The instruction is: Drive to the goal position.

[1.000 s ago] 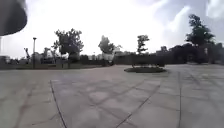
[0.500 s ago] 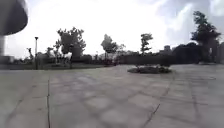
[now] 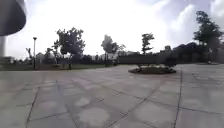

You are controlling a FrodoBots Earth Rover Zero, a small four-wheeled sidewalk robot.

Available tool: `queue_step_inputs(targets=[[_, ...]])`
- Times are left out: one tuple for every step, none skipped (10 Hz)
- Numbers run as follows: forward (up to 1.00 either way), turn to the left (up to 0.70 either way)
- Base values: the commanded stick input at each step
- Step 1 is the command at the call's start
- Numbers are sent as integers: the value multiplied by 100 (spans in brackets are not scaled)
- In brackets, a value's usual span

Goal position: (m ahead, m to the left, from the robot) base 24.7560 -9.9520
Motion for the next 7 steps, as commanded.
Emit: queue_step_inputs(targets=[[85, 0], [85, 0], [85, 0], [85, 0], [85, 0], [85, 0], [85, 0]])
